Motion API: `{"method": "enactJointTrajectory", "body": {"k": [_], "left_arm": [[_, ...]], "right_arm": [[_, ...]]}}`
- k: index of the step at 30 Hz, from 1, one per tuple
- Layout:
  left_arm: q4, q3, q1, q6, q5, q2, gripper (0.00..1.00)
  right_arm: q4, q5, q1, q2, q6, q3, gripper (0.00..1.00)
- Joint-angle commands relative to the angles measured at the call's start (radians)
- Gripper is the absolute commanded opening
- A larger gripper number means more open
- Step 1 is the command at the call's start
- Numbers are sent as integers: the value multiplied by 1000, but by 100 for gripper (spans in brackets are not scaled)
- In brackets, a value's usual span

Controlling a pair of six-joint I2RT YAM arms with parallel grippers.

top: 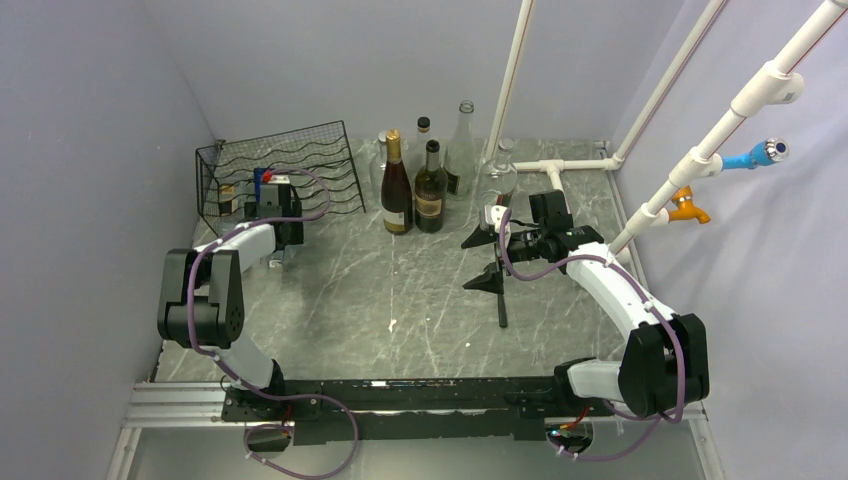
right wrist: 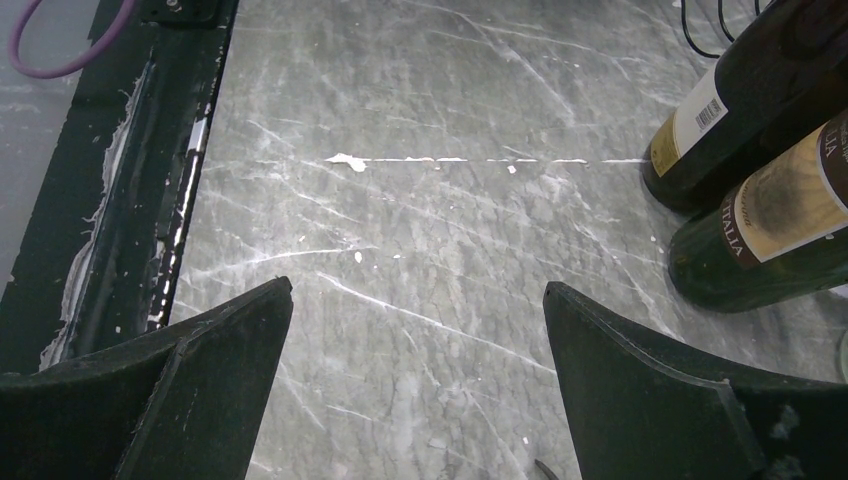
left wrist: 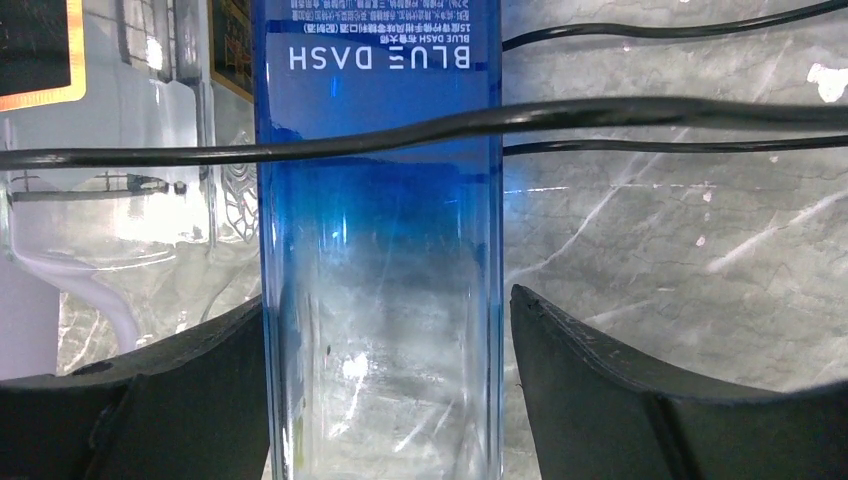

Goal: Take the wine bottle off the wine rack
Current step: Pick up the wine bottle from the wine rack.

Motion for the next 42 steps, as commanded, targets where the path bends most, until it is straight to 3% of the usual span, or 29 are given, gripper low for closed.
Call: {"method": "enactJointTrajectory", "body": {"k": [1, 13, 21, 28, 36, 42], "left_arm": [[33, -5, -4, 18, -20, 6, 81], [40, -10, -3, 17, -28, 7, 77], [41, -13, -4, 18, -27, 2, 68], [38, -13, -3, 18, -25, -1, 50], [32, -16, -4, 8, -32, -25, 16], [37, -32, -6, -1, -32, -66, 6]], "right_arm": [[1, -39, -5, -8, -26, 41, 100], [-1, -39, -5, -7, -27, 41, 100], [-2, -39, -5, -9, -29, 42, 100], [-4, -39, -5, -9, -30, 42, 100], [-5, -39, -5, -10, -32, 42, 100], [-7, -39, -5, -11, -34, 42, 100]]}}
